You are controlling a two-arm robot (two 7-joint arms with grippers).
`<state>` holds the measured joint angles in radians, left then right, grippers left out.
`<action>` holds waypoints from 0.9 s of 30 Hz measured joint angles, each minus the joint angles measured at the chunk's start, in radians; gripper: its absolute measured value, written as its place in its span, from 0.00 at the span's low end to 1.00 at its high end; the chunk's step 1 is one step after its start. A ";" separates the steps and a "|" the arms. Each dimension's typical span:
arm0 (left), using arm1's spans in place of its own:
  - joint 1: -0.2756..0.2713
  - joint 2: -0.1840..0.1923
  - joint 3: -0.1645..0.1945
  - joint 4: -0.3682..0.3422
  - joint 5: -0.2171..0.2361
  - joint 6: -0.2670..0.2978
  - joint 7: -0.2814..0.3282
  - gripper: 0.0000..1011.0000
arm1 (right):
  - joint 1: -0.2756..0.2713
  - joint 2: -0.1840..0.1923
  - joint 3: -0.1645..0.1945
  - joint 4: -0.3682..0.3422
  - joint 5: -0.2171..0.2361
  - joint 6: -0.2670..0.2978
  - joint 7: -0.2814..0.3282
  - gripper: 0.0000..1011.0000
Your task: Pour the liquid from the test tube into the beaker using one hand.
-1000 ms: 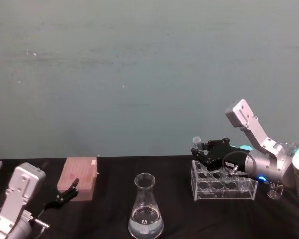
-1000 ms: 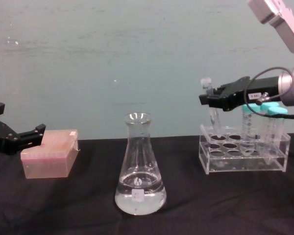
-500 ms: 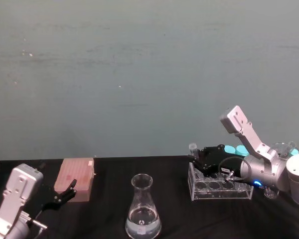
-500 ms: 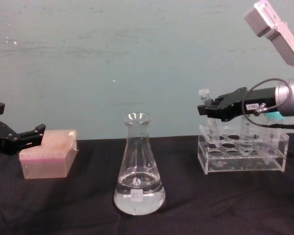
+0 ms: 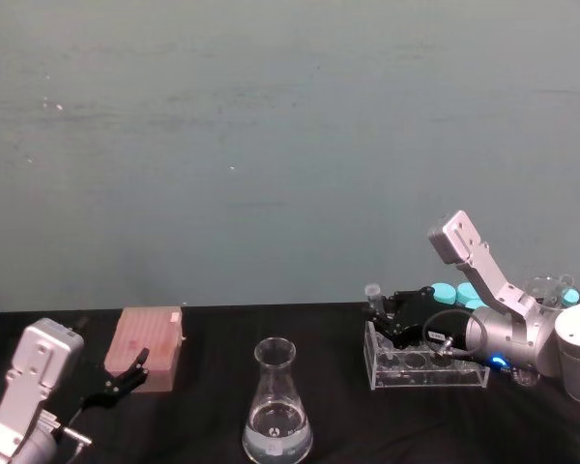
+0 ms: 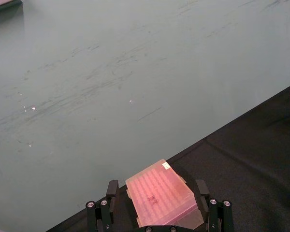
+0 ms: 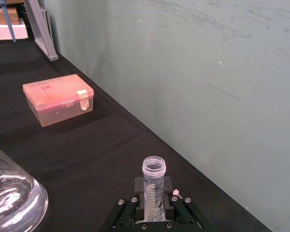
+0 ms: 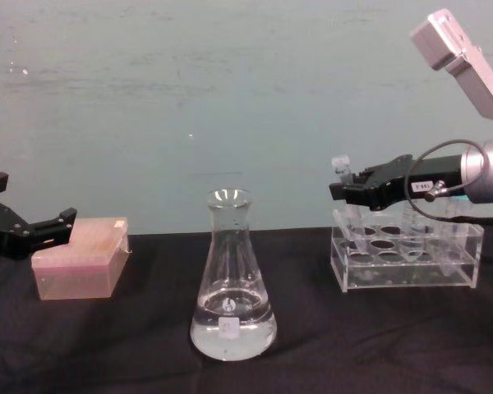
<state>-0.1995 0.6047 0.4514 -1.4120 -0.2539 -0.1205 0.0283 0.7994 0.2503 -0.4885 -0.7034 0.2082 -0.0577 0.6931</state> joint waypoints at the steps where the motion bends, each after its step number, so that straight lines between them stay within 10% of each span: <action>1: 0.000 0.000 0.000 0.000 0.000 0.000 0.000 0.99 | 0.000 0.000 0.000 0.000 0.000 0.000 0.000 0.22; 14: 0.000 0.000 0.000 0.000 0.000 0.000 0.000 0.99 | 0.000 0.000 0.000 -0.002 -0.001 0.000 -0.001 0.22; 27: 0.000 0.000 0.000 0.000 0.000 0.000 0.000 0.99 | -0.001 0.000 0.000 -0.004 -0.003 0.001 -0.003 0.62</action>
<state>-0.1995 0.6046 0.4514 -1.4120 -0.2539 -0.1205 0.0283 0.7983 0.2505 -0.4881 -0.7069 0.2054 -0.0570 0.6905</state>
